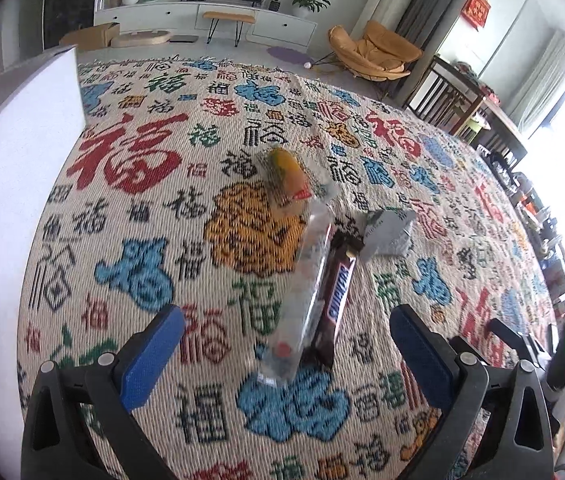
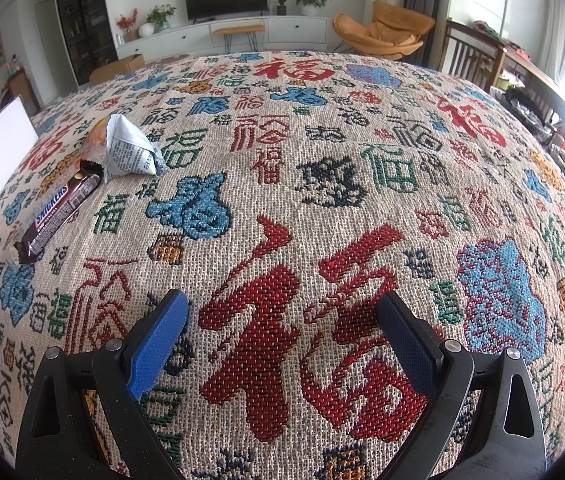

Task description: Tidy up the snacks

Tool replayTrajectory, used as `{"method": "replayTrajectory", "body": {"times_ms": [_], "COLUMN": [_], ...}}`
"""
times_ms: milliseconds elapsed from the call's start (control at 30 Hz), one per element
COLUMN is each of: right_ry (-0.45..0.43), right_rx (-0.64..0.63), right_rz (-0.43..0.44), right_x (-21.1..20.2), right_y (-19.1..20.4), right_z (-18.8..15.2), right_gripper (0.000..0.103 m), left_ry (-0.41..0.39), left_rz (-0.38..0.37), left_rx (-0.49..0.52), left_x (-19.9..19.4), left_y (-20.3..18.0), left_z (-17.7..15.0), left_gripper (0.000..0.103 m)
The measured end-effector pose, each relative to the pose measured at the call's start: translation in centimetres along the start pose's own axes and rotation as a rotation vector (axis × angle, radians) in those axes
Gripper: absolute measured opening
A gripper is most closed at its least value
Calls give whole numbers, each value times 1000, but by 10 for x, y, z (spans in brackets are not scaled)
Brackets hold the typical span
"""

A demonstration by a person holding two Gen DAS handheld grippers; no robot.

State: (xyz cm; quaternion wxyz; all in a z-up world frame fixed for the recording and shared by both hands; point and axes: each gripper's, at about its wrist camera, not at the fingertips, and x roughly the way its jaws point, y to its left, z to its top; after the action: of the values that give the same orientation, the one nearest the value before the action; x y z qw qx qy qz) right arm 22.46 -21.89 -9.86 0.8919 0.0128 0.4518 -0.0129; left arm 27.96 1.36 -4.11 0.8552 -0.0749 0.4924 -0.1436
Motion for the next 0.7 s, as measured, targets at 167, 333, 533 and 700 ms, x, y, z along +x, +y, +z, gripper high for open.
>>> {"method": "replayTrajectory", "body": {"times_ms": [167, 333, 533, 700], "right_ry": [0, 0, 0, 0], "right_rx": [0, 0, 0, 0], "right_rz": [0, 0, 0, 0], "right_x": [0, 0, 1, 1], "right_y": [0, 0, 0, 0], "right_z": [0, 0, 0, 0], "right_gripper": [98, 98, 98, 98], "left_ry": [92, 70, 122, 99], "left_rz": [85, 37, 123, 11], "left_rx": [93, 115, 349, 136], "left_x": [40, 44, 60, 50], "left_y": [-9, -11, -48, -24], "left_z": [16, 12, 6, 16], "left_gripper": [74, 74, 70, 64]}}
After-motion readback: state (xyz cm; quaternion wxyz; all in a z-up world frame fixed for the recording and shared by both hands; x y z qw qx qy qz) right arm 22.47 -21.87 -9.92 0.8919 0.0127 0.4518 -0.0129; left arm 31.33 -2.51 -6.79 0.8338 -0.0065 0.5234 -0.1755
